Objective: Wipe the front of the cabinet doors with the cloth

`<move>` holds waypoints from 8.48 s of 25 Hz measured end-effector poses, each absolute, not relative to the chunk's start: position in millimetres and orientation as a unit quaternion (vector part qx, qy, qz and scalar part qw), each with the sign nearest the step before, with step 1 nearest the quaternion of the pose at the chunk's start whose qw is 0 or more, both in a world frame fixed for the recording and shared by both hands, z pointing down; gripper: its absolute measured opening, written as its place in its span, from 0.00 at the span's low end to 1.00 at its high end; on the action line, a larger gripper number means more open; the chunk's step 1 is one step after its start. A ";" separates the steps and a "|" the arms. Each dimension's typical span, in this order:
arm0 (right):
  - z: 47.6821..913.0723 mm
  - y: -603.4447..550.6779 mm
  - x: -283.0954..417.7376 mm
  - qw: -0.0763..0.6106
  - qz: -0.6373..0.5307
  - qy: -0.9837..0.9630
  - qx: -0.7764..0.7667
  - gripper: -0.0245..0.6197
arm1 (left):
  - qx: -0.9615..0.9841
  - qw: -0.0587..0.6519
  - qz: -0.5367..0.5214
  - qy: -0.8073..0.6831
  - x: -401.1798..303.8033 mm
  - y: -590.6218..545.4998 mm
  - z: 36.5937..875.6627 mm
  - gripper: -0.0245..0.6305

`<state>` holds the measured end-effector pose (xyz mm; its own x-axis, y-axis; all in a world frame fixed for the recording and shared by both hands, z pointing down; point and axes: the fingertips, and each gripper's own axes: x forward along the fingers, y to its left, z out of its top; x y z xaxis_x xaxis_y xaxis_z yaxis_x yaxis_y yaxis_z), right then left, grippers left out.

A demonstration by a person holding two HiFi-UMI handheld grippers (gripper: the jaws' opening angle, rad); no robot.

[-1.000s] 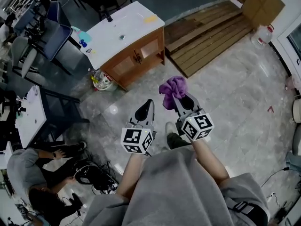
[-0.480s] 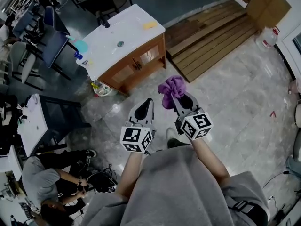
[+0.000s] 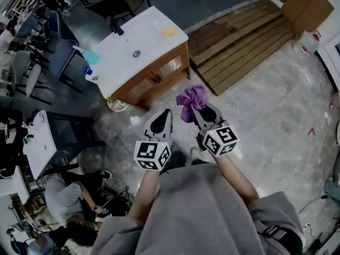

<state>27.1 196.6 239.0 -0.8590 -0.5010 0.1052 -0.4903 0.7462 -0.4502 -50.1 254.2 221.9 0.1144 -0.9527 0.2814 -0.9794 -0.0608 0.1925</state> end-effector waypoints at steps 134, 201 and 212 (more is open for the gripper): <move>769.2 -17.3 -234.9 -0.024 -0.525 0.746 -0.408 0.16 | 0.758 0.310 0.285 -0.498 -234.6 50.7 590.2 0.05; 568.4 -48.4 -180.5 0.097 -0.423 0.831 -0.349 0.16 | 0.748 0.287 0.239 -0.549 -215.1 13.9 516.3 0.05; 570.6 -64.8 -198.3 0.099 -0.436 0.826 -0.344 0.16 | 0.741 0.294 0.245 -0.551 -220.2 10.3 521.4 0.05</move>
<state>-198.3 -64.8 570.6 -0.7433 -0.6548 0.1366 -0.4823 0.3831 -0.7878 -220.2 10.3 521.4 0.2715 -0.6732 0.6878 -0.9616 -0.2187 0.1656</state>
